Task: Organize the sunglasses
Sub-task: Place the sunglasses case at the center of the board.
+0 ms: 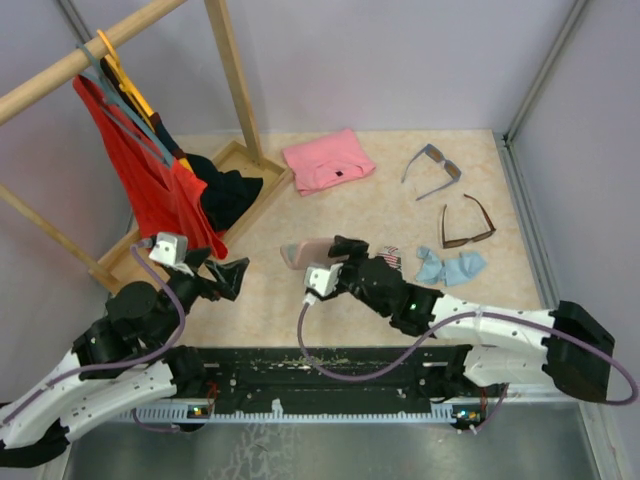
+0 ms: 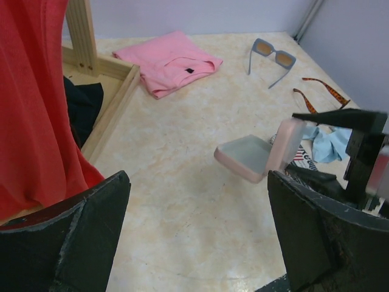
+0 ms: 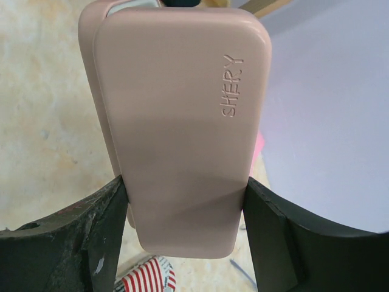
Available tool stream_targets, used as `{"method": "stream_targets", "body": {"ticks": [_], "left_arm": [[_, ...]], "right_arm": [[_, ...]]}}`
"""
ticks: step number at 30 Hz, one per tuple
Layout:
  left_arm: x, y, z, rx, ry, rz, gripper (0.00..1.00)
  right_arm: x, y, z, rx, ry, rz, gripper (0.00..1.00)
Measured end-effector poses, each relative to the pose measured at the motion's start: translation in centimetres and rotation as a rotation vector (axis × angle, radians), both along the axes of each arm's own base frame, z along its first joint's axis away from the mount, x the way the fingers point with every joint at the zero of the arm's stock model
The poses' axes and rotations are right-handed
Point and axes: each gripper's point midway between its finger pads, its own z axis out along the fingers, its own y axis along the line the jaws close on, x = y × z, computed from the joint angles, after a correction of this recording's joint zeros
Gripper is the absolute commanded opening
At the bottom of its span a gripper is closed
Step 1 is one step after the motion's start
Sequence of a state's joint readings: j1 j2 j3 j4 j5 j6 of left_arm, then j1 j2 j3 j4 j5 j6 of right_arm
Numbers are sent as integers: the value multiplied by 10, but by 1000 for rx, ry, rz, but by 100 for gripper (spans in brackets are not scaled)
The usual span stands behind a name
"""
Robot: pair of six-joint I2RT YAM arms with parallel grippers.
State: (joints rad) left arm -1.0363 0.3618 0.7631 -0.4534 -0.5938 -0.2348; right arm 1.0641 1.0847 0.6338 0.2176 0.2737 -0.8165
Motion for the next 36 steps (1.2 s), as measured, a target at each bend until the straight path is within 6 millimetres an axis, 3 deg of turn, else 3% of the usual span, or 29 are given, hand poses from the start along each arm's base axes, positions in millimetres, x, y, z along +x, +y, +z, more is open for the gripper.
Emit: {"method": "stream_targets", "body": {"ticks": [4, 7, 17, 27, 36], "left_arm": [[4, 1, -11, 32, 25, 27, 98], [5, 2, -13, 41, 32, 40, 98], [4, 7, -24, 52, 70, 64, 98], [5, 11, -32, 76, 94, 84, 98], [5, 10, -34, 85, 99, 84, 99]], "right_arm": [[-8, 7, -45, -179, -92, 38, 0], [-12, 10, -63, -282, -179, 58, 0], [-9, 35, -52, -342, -437, 41, 0], [-8, 44, -82, -425, -470, 41, 0], [-10, 49, -119, -460, -438, 44, 8]]}}
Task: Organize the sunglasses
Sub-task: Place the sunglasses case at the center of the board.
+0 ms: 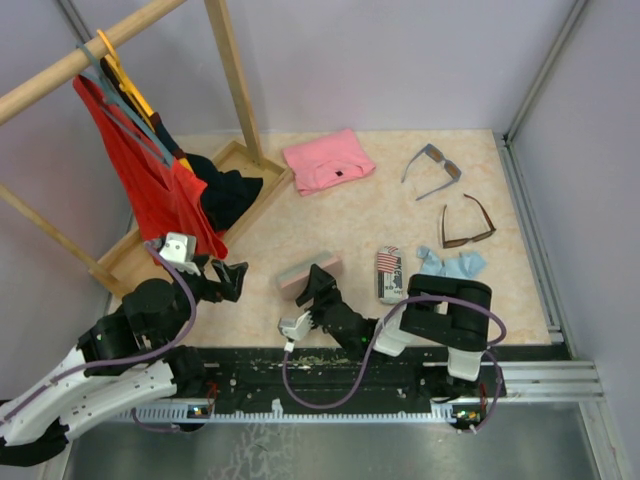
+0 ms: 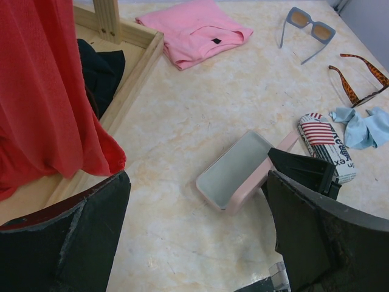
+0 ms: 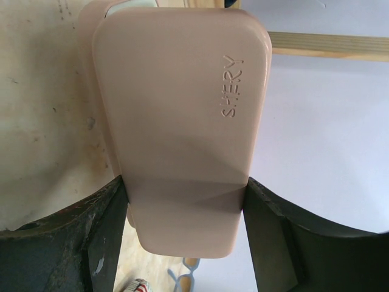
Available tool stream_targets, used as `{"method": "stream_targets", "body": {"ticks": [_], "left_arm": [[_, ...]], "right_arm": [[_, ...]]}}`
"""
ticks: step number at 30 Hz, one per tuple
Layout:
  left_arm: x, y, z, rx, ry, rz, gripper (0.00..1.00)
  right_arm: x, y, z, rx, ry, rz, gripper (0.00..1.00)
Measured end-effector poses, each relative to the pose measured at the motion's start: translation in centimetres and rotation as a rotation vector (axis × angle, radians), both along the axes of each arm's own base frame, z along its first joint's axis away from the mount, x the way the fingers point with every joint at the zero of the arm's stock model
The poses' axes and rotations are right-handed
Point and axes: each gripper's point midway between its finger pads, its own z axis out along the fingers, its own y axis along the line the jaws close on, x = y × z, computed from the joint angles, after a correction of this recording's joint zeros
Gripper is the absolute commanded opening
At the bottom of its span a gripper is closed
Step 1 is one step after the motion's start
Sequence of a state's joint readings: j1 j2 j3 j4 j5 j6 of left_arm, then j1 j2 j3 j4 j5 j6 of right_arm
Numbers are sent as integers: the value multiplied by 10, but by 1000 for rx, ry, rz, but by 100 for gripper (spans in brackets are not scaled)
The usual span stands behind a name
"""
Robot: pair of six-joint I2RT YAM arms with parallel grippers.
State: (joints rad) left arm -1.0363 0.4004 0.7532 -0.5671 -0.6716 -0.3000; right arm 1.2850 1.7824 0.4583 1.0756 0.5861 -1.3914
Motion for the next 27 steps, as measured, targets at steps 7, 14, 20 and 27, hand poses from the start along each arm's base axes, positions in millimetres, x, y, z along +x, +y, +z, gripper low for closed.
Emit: {"method": "stream_targets", "body": {"ticks": [7, 14, 20, 27], "left_arm": [[0, 0, 0, 1, 1, -1, 99], [1, -2, -2, 9, 6, -2, 99], [1, -3, -3, 13, 8, -3, 99], [1, -3, -3, 13, 8, -3, 99]], "right_arm": [[-1, 0, -12, 0, -6, -21, 22], [0, -1, -17, 5, -10, -34, 28], [0, -2, -22, -10, -6, -34, 34], [-4, 0, -24, -7, 0, -31, 48]]}}
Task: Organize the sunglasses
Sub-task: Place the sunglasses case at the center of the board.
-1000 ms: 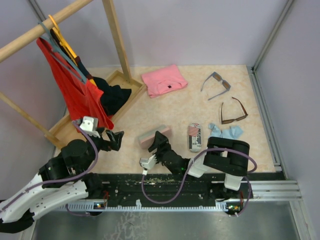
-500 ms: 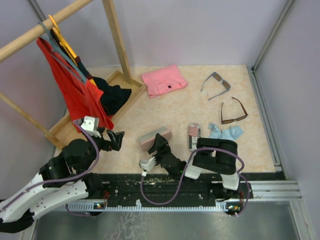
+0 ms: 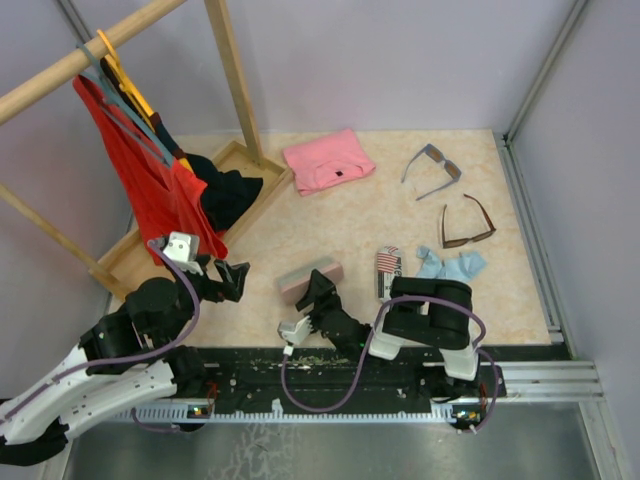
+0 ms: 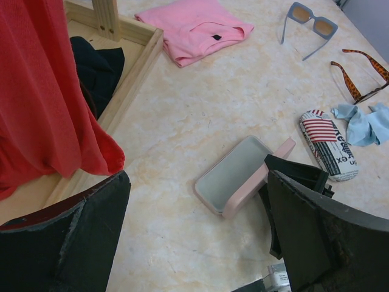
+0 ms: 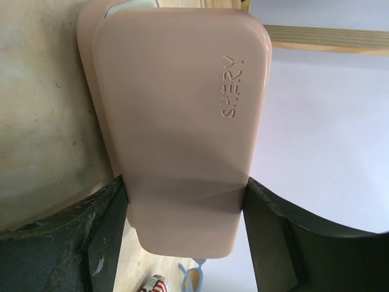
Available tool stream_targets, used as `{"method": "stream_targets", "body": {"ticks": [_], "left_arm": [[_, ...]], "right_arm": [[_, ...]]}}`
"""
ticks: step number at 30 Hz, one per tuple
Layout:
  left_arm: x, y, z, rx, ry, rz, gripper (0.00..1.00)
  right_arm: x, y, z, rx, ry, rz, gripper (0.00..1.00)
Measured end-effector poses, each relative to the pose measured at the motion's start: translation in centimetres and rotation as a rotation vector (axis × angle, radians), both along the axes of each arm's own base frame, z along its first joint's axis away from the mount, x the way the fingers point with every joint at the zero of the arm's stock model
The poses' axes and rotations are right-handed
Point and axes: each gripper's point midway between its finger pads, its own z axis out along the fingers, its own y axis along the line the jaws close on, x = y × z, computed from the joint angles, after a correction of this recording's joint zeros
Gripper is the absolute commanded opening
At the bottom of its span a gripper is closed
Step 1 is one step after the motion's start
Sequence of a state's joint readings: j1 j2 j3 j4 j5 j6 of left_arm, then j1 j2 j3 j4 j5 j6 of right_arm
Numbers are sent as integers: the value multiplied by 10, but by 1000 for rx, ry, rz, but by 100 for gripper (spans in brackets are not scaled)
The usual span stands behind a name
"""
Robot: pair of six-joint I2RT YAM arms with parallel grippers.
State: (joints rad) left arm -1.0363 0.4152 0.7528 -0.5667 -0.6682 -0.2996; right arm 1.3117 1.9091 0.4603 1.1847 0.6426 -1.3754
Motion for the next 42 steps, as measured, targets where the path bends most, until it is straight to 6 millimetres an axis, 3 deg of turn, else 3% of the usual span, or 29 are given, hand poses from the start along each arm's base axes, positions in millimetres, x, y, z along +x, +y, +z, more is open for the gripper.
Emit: {"method": "stream_targets", "body": {"ticks": [16, 24, 28, 36, 42], "left_arm": [[0, -1, 0, 0, 1, -4, 99], [-1, -1, 0, -1, 1, -6, 99], [-1, -1, 0, -1, 1, -6, 99], [-1, -1, 0, -1, 1, -6, 99], [-1, -1, 0, -1, 1, -6, 100]], "right_arm": [[-7, 2, -3, 5, 15, 3, 66], [-9, 0, -7, 10, 35, -6, 79], [-9, -1, -7, 25, 41, -16, 92], [-12, 0, -6, 48, 51, -22, 95], [-33, 8, 19, 90, 64, 33, 96]]}}
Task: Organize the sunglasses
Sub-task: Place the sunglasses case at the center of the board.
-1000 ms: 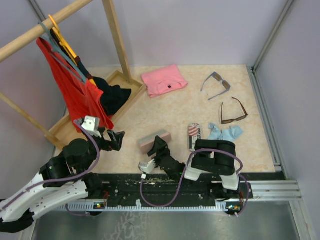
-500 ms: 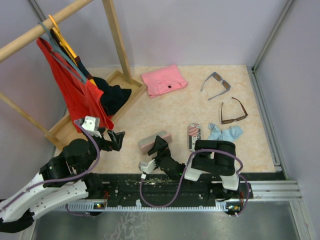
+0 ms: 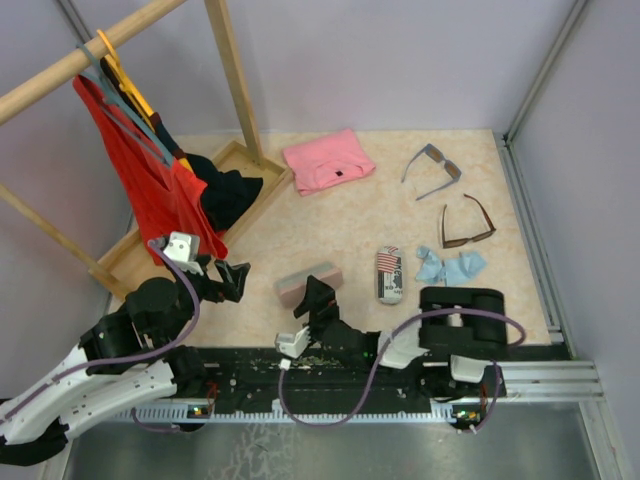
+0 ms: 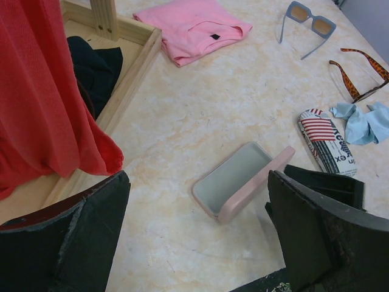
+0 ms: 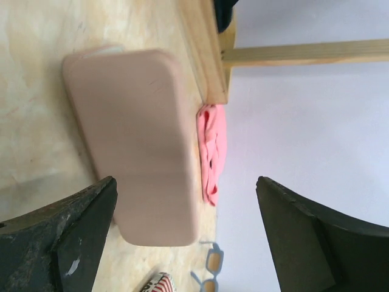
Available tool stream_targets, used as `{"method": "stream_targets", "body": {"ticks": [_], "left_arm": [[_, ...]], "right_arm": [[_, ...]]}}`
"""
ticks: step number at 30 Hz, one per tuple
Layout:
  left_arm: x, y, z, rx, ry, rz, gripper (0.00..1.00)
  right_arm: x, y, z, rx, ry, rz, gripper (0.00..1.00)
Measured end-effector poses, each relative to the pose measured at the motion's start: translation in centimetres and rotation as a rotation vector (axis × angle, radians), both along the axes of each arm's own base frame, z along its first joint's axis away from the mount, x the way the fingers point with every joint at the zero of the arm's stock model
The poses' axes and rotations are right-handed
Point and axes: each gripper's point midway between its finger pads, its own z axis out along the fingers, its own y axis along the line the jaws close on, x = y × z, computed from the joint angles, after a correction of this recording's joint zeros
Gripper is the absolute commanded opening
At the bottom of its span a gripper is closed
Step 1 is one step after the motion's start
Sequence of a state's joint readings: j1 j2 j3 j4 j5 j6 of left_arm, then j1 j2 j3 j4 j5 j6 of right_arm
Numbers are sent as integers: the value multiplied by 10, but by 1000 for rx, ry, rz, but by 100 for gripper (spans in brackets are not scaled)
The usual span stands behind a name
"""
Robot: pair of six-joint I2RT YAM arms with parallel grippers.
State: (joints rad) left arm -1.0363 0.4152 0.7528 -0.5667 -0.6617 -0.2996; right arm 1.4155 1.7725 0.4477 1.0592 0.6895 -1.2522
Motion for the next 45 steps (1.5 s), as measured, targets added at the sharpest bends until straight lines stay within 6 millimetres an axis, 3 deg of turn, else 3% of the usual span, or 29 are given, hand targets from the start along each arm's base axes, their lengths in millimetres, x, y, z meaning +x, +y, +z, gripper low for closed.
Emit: {"method": "stream_targets", "body": {"ticks": [6, 13, 17, 22, 25, 32, 36, 45], "left_arm": [[0, 0, 0, -3, 1, 1, 100], [0, -1, 0, -7, 5, 2, 100], [1, -3, -4, 7, 15, 0, 100], [2, -4, -5, 14, 19, 0, 100], [2, -4, -5, 12, 18, 3, 100], [0, 4, 2, -22, -1, 20, 100], [-1, 8, 3, -27, -5, 31, 100], [-1, 10, 4, -37, -8, 39, 100]], "right_arm": [[-44, 3, 54, 132, 59, 99, 95], [-69, -10, 72, 207, 387, 113, 92], [-66, -7, 105, 304, 616, 137, 92], [-39, -11, 133, 362, 807, 171, 92], [-26, -7, 127, 338, 887, 177, 91], [-18, 16, 79, 187, 1080, 175, 91], [-11, 19, 55, 129, 1145, 156, 91], [14, 29, 41, 64, 1193, 136, 78]]}}
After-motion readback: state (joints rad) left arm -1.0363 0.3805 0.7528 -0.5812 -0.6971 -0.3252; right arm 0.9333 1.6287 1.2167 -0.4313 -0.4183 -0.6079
